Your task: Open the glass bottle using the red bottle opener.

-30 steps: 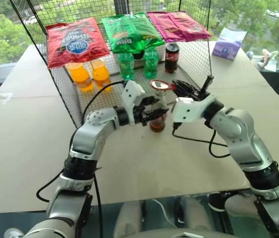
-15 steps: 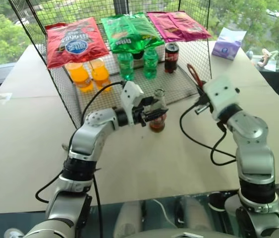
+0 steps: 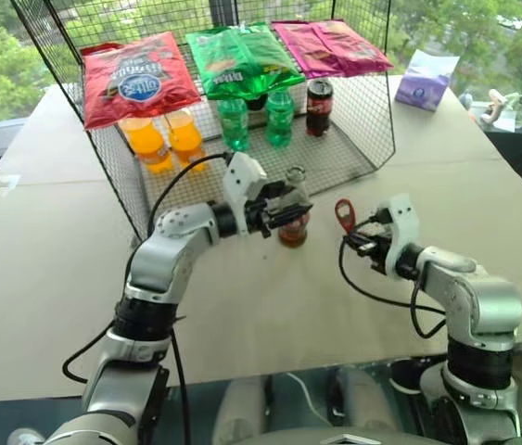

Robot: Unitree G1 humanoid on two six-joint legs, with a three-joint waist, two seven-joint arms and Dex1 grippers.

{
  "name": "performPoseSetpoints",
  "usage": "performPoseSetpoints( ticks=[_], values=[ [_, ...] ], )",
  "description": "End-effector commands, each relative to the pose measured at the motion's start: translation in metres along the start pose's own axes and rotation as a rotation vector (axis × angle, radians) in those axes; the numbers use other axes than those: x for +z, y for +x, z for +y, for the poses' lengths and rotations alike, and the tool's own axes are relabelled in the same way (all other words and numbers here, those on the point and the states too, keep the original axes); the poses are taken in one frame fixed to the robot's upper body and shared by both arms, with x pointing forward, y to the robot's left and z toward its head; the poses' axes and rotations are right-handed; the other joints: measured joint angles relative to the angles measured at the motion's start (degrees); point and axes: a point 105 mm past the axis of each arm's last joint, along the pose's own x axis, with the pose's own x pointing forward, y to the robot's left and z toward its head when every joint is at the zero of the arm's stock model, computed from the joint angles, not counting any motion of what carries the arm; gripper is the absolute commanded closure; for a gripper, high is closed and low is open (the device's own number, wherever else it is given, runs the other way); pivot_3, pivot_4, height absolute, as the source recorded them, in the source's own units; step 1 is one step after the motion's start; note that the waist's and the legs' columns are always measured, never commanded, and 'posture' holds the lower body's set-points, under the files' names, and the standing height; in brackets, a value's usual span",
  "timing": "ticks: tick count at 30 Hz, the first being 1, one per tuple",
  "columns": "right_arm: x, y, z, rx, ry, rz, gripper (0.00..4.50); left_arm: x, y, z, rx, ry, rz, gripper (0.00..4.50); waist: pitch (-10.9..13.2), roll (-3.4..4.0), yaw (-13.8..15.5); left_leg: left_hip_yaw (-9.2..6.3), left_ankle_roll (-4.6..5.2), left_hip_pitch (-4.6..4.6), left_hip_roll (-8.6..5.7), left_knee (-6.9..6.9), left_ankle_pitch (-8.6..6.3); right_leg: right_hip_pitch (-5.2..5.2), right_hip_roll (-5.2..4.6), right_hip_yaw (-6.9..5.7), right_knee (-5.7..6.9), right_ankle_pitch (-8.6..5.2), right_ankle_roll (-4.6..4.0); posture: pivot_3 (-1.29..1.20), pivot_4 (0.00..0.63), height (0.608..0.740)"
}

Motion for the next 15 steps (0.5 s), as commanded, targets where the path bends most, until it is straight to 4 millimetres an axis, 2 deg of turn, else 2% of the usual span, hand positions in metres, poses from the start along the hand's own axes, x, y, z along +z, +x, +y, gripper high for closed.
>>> performPoseSetpoints(
  ticks=[1,2,4,5,8,12,15],
  values=[
    [0.001,0.005,-0.002,0.007,0.012,0.004,4.5,0.014,-0.002,-0.003,0.002,0.05,-0.045,2.29,0.0,0.0,0.02,0.0,0.0,0.0,0.0,-0.02,0.0,0.0,0.0,0.0,-0.02,0.0,0.0,0.0,0.15,0.74],
    [0.0,0.007,-0.003,0.009,0.014,0.014,4.5,0.014,-0.002,-0.003,0.002,0.051,-0.045,2.29,0.0,0.0,-0.02,0.0,0.0,0.0,0.0,-0.06,0.0,0.0,0.0,0.0,-0.04,0.0,0.0,0.0,0.15,0.74],
    [-0.003,0.01,-0.007,-0.001,0.032,0.023,3.61,0.014,-0.002,-0.003,0.003,0.052,-0.045,2.29,0.0,0.0,-0.22,0.0,0.0,0.0,0.0,-0.08,0.0,0.0,0.01,0.0,-0.08,0.01,0.02,0.0,0.15,0.74],
    [-0.004,0.01,-0.008,0.005,0.031,0.029,3.32,0.014,-0.002,-0.003,0.004,0.053,-0.045,2.29,0.0,0.0,-0.25,0.0,0.0,0.0,0.0,-0.08,0.0,0.0,0.01,0.0,-0.08,0.01,0.02,0.0,0.15,0.74],
    [-0.001,0.006,-0.011,0.006,0.007,0.018,1.98,0.015,-0.002,-0.003,0.005,0.056,-0.046,2.29,0.0,0.0,-0.28,-0.01,0.0,0.02,0.0,-0.08,0.0,0.02,0.01,0.0,-0.07,0.0,0.02,0.0,0.15,0.74],
    [0.013,-0.003,-0.016,-0.014,-0.049,-0.043,0.1,0.015,-0.004,-0.003,0.004,0.052,-0.047,2.29,0.0,0.0,-0.18,0.0,0.0,0.02,-0.01,-0.07,0.0,0.02,-0.01,0.0,-0.07,0.0,0.02,0.0,0.15,0.74],
    [0.027,-0.009,-0.016,-0.02,-0.081,-0.112,0.1,0.015,-0.004,-0.003,0.002,0.048,-0.047,2.29,0.0,0.0,-0.21,-0.01,0.0,-0.01,-0.02,-0.09,0.0,0.0,0.0,0.0,-0.11,0.0,0.02,0.0,0.15,0.74]
  ],
)
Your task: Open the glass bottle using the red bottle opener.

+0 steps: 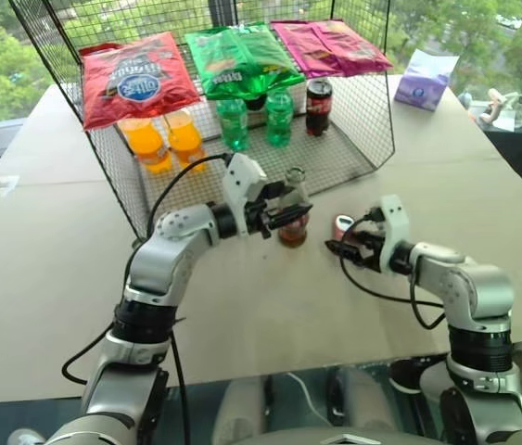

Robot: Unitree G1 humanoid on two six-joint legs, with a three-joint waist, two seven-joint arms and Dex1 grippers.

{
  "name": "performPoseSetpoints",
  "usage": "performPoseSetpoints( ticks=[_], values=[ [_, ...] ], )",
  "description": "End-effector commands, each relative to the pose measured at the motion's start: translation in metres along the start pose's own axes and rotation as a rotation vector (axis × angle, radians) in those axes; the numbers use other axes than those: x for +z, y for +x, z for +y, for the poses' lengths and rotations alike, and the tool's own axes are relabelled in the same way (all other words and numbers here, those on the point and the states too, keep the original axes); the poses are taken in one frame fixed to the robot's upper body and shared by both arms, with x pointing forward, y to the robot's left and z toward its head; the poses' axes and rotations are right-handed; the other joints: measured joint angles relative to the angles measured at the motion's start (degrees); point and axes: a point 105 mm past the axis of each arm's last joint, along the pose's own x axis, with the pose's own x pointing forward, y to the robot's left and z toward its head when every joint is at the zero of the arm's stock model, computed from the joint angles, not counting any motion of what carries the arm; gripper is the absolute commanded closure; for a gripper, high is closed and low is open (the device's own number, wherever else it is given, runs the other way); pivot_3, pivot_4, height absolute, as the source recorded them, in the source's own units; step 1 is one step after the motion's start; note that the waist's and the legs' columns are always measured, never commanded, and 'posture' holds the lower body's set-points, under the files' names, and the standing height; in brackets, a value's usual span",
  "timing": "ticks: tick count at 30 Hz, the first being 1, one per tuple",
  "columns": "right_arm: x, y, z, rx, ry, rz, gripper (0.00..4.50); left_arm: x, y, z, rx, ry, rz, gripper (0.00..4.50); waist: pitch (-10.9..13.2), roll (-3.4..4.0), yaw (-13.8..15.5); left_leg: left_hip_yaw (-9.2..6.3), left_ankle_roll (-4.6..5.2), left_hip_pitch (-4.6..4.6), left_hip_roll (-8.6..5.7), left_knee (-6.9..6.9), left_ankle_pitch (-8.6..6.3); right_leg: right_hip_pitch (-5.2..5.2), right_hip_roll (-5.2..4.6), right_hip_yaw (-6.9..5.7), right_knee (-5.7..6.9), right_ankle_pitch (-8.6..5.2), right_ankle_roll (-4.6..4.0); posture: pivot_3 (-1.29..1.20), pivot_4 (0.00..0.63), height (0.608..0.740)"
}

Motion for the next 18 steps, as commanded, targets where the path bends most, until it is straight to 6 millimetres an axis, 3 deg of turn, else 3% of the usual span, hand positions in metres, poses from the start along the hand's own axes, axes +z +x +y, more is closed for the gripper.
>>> performPoseSetpoints(
  ticks=[1,2,7,13,18],
  values=[
    [0.025,-0.014,-0.004,-0.035,-0.078,-0.118,0.1,0.015,-0.003,-0.003,-0.008,0.042,-0.046,2.29,0.0,0.0,-0.1,0.01,0.0,-0.01,0.0,-0.03,0.0,-0.01,0.0,0.0,-0.01,0.0,0.0,0.0,0.15,0.74],
    [0.028,-0.016,-0.003,-0.031,-0.107,-0.132,0.1,0.015,-0.003,-0.003,-0.01,0.04,-0.046,2.29,0.0,0.01,-0.15,0.0,0.0,-0.01,0.0,-0.07,0.0,-0.01,0.01,0.0,-0.04,0.01,0.02,0.0,0.15,0.74],
    [0.041,-0.027,0.018,0.05,-0.191,-0.211,0.0,0.016,-0.004,-0.003,-0.01,0.043,-0.048,0.04,0.0,0.0,-0.41,0.0,0.0,0.0,0.02,-0.27,0.0,-0.03,0.06,0.0,-0.19,0.12,0.21,0.0,0.15,0.74],
    [0.047,-0.035,0.03,0.093,-0.274,-0.256,0.0,0.018,-0.008,-0.004,-0.009,0.05,-0.051,0.04,0.0,0.0,-0.43,0.04,0.0,-0.01,0.02,-0.42,0.0,-0.02,0.05,0.0,-0.4,0.13,0.22,0.0,0.15,0.74],
    [0.05,-0.047,0.036,0.145,-0.319,-0.29,0.0,0.02,-0.028,-0.005,-0.02,0.019,-0.04,0.04,0.0,0.0,-0.66,0.02,-0.01,-0.01,0.03,-0.46,0.0,-0.03,0.06,0.0,-0.41,0.13,0.22,0.0,0.15,0.74]
  ],
)
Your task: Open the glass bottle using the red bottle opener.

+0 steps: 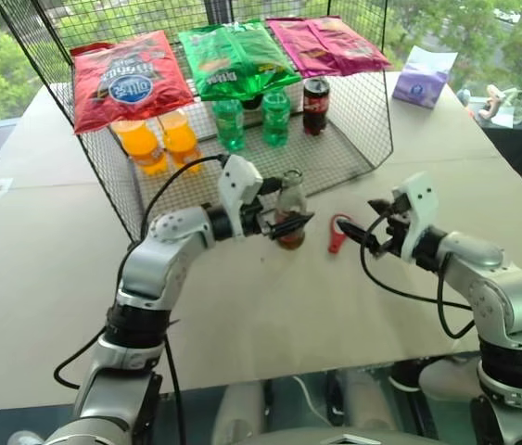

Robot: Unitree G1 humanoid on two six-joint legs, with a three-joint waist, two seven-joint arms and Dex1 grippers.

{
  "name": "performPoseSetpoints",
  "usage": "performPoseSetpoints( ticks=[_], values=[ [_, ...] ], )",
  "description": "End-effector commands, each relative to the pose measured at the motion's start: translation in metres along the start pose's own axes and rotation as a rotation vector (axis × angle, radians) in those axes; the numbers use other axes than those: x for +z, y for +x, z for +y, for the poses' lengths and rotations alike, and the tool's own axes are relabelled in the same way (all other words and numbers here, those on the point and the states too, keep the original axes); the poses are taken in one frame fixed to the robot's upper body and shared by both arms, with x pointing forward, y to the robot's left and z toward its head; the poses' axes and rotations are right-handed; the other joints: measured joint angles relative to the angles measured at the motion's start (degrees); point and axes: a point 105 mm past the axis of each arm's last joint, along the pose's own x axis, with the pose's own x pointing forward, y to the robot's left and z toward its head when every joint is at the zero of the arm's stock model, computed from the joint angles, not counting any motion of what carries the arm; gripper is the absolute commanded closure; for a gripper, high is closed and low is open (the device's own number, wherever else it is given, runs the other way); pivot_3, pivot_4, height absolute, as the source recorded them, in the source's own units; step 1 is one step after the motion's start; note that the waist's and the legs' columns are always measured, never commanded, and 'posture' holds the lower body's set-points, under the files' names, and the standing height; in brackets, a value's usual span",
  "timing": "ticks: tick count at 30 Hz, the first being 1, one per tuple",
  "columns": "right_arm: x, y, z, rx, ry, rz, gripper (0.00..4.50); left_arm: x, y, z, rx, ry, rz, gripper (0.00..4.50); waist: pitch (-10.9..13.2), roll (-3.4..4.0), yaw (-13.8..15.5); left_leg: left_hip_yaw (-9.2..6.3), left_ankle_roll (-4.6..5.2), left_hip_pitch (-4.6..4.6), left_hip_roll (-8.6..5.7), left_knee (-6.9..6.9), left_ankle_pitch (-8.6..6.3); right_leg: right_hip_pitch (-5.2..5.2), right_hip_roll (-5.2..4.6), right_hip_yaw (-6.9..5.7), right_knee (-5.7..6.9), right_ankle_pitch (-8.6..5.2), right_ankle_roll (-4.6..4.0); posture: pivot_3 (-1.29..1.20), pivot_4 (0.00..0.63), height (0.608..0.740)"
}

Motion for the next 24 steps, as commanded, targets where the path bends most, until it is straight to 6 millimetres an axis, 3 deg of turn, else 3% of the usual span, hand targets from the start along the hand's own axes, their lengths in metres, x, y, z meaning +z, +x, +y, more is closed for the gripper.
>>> performPoseSetpoints(
  ticks=[1,6,14,19,24],
  values=[
    [0.014,-0.013,0.009,0.057,-0.058,-0.057,0.0,0.017,-0.019,-0.004,-0.019,0.008,-0.039,0.04,0.0,0.0,-0.15,0.01,0.0,0.0,0.0,-0.01,0.0,0.0,0.0,0.0,0.0,0.0,0.0,0.0,0.15,0.74],
    [0.004,-0.029,0.001,0.023,-0.113,-0.035,0.0,0.012,-0.043,-0.014,-0.032,-0.027,-0.001,0.04,0.0,0.0,-0.18,0.01,0.0,0.01,0.0,0.0,0.0,0.0,-0.03,0.01,-0.02,-0.01,0.0,0.0,0.15,0.74],
    [-0.029,-0.075,-0.027,-0.067,-0.205,0.058,0.0,-0.02,-0.094,-0.043,0.009,-0.106,0.106,0.04,0.0,0.0,-0.13,0.04,-0.01,0.07,0.01,-0.03,-0.01,0.0,-0.05,0.05,-0.03,-0.23,-0.07,0.0,0.15,0.74],
    [-0.034,-0.108,-0.032,-0.075,-0.205,0.057,0.0,-0.036,-0.123,-0.045,0.113,-0.149,0.143,0.04,0.0,0.0,0.27,-0.06,-0.02,0.15,0.07,0.0,-0.01,0.01,-0.08,0.11,-0.03,-0.27,-0.01,0.0,0.15,0.74],
    [-0.036,-0.12,-0.03,-0.085,-0.217,0.05,0.0,-0.042,-0.135,-0.044,0.183,-0.165,0.143,0.04,0.0,0.0,0.58,-0.06,-0.03,0.19,0.11,0.02,-0.02,0.01,-0.12,0.12,-0.02,-0.27,0.0,0.0,0.15,0.74]
  ],
)
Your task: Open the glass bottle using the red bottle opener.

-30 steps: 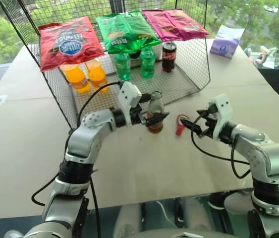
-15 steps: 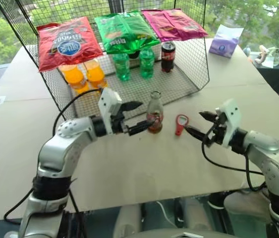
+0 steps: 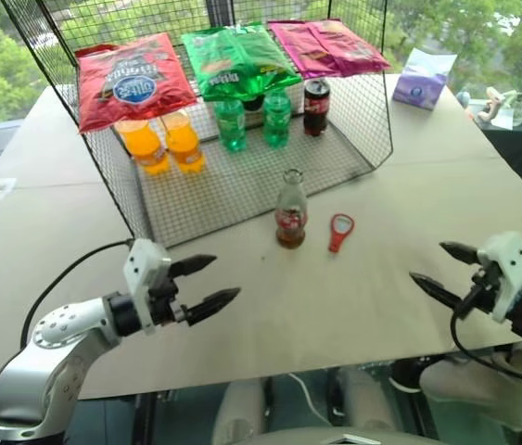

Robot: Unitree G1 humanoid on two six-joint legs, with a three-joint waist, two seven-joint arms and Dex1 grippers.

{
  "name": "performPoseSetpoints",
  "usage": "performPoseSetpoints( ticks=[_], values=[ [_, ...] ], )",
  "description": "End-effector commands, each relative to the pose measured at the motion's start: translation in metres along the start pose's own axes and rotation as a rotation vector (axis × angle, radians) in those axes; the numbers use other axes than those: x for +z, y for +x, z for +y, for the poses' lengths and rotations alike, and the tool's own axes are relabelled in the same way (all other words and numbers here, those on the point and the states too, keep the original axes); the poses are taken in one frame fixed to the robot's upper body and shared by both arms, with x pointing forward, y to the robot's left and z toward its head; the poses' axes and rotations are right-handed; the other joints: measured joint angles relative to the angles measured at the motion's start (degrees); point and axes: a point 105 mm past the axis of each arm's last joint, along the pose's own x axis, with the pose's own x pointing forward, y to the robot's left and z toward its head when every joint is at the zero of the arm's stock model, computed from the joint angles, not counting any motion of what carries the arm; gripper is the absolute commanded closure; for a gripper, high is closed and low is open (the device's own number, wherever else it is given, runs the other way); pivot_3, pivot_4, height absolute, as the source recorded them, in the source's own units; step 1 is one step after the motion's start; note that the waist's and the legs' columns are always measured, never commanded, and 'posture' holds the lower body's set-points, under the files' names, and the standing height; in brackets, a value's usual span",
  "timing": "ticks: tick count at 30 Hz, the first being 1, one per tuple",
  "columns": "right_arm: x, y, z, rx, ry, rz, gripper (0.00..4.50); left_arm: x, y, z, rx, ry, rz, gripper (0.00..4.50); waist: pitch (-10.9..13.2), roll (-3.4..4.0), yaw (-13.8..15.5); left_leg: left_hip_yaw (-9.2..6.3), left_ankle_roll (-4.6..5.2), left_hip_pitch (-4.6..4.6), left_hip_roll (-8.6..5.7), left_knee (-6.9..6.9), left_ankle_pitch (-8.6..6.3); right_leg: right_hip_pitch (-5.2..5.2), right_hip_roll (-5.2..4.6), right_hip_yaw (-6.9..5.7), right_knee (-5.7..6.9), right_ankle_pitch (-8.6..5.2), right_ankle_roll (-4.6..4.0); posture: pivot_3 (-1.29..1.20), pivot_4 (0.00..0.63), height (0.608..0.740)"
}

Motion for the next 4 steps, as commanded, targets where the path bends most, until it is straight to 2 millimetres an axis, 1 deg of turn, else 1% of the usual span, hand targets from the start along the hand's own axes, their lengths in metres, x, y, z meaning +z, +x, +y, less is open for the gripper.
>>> performPoseSetpoints(
  ticks=[1,4],
  values=[
    [0.016,-0.0056,-0.0006,-0.009,-0.061,-0.06,0.0,0.0114,-0.0027,-0.0015,0.027,0.042,-0.053,0.04,0.0,0.0,0.04,0.01,0.0,0.0,0.0,0.0,0.0,-0.01,0.0,0.0,0.0,0.0,0.0,0.0,0.15,0.74],
    [0.0153,-0.0026,-0.0004,-0.022,-0.068,-0.069,0.0,0.0097,0.0,-0.0029,0.057,0.041,-0.076,0.04,0.0,0.0,0.08,0.03,0.0,-0.01,-0.01,0.0,0.0,-0.03,-0.01,0.02,0.0,0.0,0.0,0.0,0.15,0.74]
  ],
)
